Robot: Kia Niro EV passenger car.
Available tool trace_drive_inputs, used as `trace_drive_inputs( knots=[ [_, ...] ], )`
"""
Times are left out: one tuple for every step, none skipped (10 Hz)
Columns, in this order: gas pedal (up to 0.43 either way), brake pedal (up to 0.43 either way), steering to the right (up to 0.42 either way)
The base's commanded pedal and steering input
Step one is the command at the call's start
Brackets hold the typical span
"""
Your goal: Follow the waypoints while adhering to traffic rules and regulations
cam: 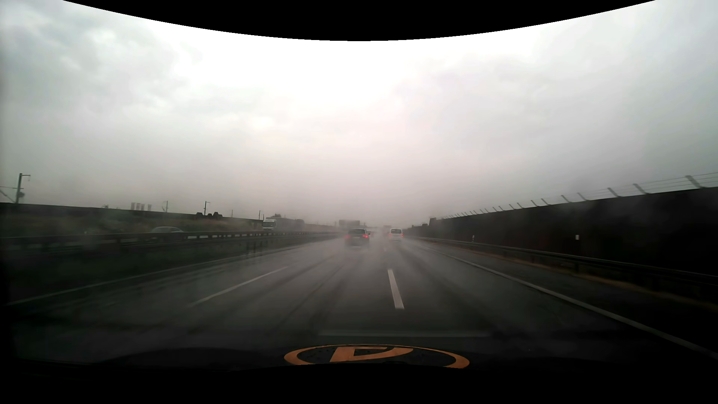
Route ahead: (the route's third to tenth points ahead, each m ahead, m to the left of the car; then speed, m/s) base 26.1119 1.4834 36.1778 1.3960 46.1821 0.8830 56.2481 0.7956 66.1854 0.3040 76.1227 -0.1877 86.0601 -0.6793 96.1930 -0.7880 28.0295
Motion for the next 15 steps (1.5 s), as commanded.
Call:
trace_drive_inputs(
  knots=[
    [0.138,0.000,0.002],
    [0.130,0.000,0.003],
    [0.130,0.000,0.003],
    [0.118,0.000,0.003],
    [0.118,0.000,0.003],
    [0.118,0.000,0.002],
    [0.118,0.000,0.002],
    [0.118,0.000,0.002],
    [0.028,0.000,0.002],
    [0.000,0.000,0.002],
    [0.000,0.000,0.003],
    [0.000,0.000,0.002],
    [0.000,0.000,0.002],
    [0.039,0.000,0.002],
    [0.047,0.000,0.003]
  ],
)
